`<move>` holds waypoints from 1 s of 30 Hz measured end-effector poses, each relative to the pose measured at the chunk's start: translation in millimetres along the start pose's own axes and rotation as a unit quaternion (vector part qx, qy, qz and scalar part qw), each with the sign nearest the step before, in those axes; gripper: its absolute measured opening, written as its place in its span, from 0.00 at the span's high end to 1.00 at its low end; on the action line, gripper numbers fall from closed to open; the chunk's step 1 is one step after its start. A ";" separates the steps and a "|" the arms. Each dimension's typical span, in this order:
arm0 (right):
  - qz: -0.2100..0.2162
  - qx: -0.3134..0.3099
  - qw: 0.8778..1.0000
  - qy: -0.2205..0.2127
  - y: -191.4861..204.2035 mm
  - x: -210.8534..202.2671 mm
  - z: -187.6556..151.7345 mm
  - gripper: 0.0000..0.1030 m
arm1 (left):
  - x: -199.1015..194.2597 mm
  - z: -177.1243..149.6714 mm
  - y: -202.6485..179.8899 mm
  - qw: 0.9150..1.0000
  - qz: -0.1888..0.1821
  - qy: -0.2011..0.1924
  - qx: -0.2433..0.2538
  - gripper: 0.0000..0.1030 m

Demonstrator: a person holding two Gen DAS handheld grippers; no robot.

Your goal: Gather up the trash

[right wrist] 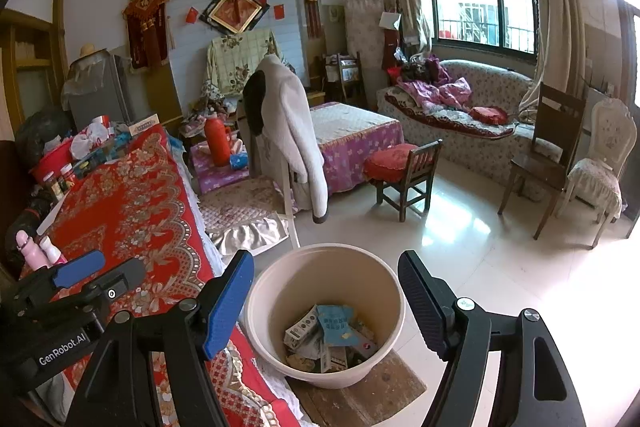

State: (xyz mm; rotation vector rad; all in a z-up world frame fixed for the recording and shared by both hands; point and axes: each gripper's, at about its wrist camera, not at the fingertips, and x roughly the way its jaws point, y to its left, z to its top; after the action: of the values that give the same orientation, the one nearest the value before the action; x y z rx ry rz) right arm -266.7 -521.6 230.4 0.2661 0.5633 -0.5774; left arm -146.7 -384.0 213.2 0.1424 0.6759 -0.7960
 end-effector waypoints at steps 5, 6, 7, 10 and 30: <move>0.000 0.001 1.000 0.002 -1.1 2.3 1.2 0.30 | 0.2 1.0 -0.4 1.000 0.001 0.002 0.002 0.37; 0.000 0.001 1.000 0.003 -2.1 3.6 1.4 0.30 | 0.2 0.7 0.0 1.000 0.000 0.001 0.003 0.37; 0.000 0.001 1.000 0.002 -2.0 3.6 1.5 0.30 | 0.3 0.9 -0.1 1.000 0.000 0.001 0.004 0.37; 0.001 0.001 1.000 0.003 -2.0 3.8 1.7 0.30 | 2.5 0.4 0.6 1.000 0.000 0.003 0.009 0.37; 0.001 0.001 1.000 0.007 -6.6 8.9 -0.9 0.29 | 10.0 -1.3 -0.2 1.000 -0.001 0.010 0.006 0.37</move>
State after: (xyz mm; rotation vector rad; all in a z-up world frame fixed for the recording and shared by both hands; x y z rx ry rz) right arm -264.8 -530.5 224.1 0.2726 0.5757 -0.5736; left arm -142.5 -389.8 206.2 0.1610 0.6912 -0.8014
